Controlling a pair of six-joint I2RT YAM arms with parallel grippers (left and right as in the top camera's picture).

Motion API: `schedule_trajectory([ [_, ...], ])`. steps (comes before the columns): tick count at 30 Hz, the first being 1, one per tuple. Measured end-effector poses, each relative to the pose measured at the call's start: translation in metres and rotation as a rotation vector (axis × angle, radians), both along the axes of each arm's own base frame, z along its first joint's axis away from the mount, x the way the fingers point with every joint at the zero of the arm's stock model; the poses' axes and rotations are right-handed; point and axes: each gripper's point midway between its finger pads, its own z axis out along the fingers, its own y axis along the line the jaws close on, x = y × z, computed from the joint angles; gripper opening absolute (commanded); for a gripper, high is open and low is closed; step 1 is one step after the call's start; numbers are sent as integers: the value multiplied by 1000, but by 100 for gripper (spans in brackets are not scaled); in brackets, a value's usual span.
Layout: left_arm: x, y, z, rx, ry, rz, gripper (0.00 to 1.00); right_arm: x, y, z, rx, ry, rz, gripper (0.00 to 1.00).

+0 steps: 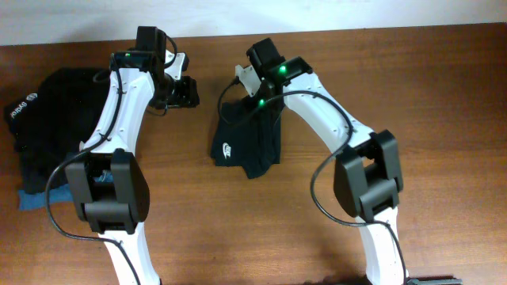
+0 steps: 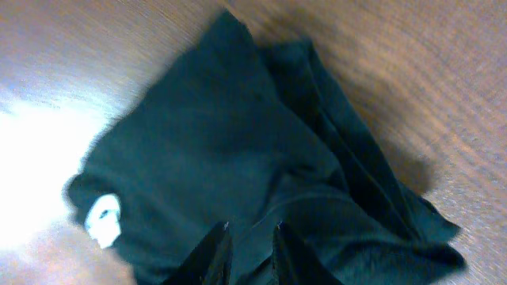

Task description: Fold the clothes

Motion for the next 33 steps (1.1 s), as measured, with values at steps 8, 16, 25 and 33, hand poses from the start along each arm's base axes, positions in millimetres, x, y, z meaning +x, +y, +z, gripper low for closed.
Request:
schedule_trajectory([
  [8, 0, 0, 0, 0, 1, 0, 59, 15, -60, -46, -168, 67, -208, 41],
  [16, -1, 0, 0, 1, 2, 0, 59, 31, -113, -47, -175, 93, -370, 56],
  [25, -1, 0, 0, 0, 4, 2, 64, 31, -110, -47, -164, 99, -370, 61],
  [33, -1, 0, 0, 0, 4, 2, 66, 26, -103, -47, -170, 103, -347, 64],
])
